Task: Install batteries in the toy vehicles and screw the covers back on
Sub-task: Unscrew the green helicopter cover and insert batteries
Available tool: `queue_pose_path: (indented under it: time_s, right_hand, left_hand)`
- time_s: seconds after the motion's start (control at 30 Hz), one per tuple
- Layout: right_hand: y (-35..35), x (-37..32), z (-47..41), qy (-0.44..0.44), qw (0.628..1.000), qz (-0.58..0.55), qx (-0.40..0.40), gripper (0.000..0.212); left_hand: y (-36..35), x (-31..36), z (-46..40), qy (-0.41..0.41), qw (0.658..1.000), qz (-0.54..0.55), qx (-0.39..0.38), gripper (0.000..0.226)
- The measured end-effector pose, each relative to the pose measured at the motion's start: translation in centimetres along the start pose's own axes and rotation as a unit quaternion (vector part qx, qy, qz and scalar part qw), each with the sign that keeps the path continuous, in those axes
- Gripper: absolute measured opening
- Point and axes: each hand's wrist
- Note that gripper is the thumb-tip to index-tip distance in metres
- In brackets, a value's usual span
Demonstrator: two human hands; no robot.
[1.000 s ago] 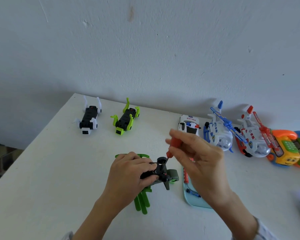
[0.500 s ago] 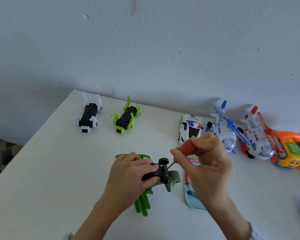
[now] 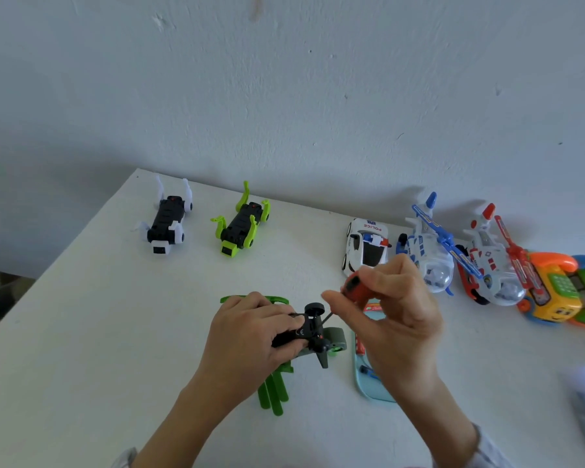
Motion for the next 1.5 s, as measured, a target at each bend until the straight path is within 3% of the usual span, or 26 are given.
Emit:
queue_pose_path:
  time_s: [0.2, 0.33, 0.4, 0.5, 0.57, 0.7, 0.77, 0.93, 1.03, 1.13, 1.2, 1.3, 1.33, 1.37, 1.4, 1.5]
  right_hand:
    - [1.1, -0.8, 0.4, -0.021, 0.993, -0.064, -0.092, 0.041]
    - [-0.3, -0.7, 1.4, 0.045, 0.999, 0.014, -0.013, 0.044]
    - [-0.5, -0.3, 1.5, 0.038, 0.998, 0.045, 0.037, 0.043]
    - [-0.3, -0.6, 0.3, -0.1, 0.993, 0.016, 0.062, 0.042]
    - [0.0, -0.9, -0.3, -0.206, 0.972, -0.065, 0.096, 0.038]
    - [1.6, -1.3, -1.2, -0.29, 0.926, -0.117, 0.21, 0.025]
    - [2.5, -0.8, -1.0, -0.317, 0.916, -0.129, 0.207, 0.008]
    - [3.5, 1.0, 1.2, -0.458, 0.848, -0.209, 0.167, 0.019]
    - [3.1, 2.4, 3.3, -0.515, 0.819, -0.227, 0.115, 0.014]
    - [1.9, 3.3, 4.8, -0.528, 0.819, -0.221, 0.033, 0.007]
    - [1.0, 3.6, 5.4, -0.523, 0.822, -0.225, -0.015, 0.009]
    - [-0.1, 3.8, 5.6, -0.522, 0.817, -0.223, -0.104, 0.038]
    - [-0.3, 3.8, 5.5, -0.518, 0.816, -0.216, -0.138, 0.053]
    - [-0.5, 3.9, 5.3, -0.516, 0.813, -0.221, -0.156, 0.071]
    - [-0.6, 4.1, 5.1, -0.518, 0.806, -0.238, -0.159, 0.086]
    - [-0.6, 4.5, 3.8, -0.506, 0.805, -0.254, -0.175, 0.093]
  left_hand:
    - [0.0, 0.1, -0.2, -0.005, 1.0, -0.007, 0.011, 0.032]
    - [-0.1, 0.0, -0.5, 0.008, 1.0, -0.008, -0.001, 0.035]
    - [-0.2, -0.1, -0.5, 0.008, 1.0, -0.01, 0.002, 0.036]
    - [-0.3, -0.4, -0.3, -0.006, 1.0, -0.008, 0.01, 0.035]
    - [-0.3, -0.4, -0.2, -0.016, 1.0, -0.012, 0.012, 0.034]
    - [0.2, -0.2, -0.3, 0.009, 1.0, -0.014, 0.003, 0.033]
    - [0.7, -0.3, -0.3, 0.045, 0.999, 0.019, 0.021, 0.031]
    - [0.7, -0.8, 0.3, 0.215, 0.954, 0.195, 0.078, 0.023]
    - [1.3, 0.0, -0.4, 0.278, 0.883, 0.358, 0.124, 0.012]
    - [1.9, 1.0, -1.6, 0.375, 0.721, 0.563, 0.152, 0.016]
    - [1.2, 0.9, -1.9, 0.423, 0.629, 0.634, 0.156, 0.018]
    - [-0.1, 0.8, -2.4, 0.479, 0.497, 0.715, 0.111, 0.035]
    - [-0.3, 1.1, -2.7, 0.485, 0.437, 0.753, 0.075, 0.038]
    - [-0.5, 1.3, -3.0, 0.488, 0.402, 0.773, 0.042, 0.041]
    - [-0.8, 1.4, -3.4, 0.485, 0.383, 0.786, 0.03, 0.045]
    - [-1.4, 1.2, -5.2, 0.477, 0.423, 0.77, 0.03, 0.041]
Point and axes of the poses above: each hand's wrist, its own z-axis away from the middle knuckle, its own y-axis out of the back of the hand, x = y × z, and after that the axes turned 7 degrees about z, right-handed
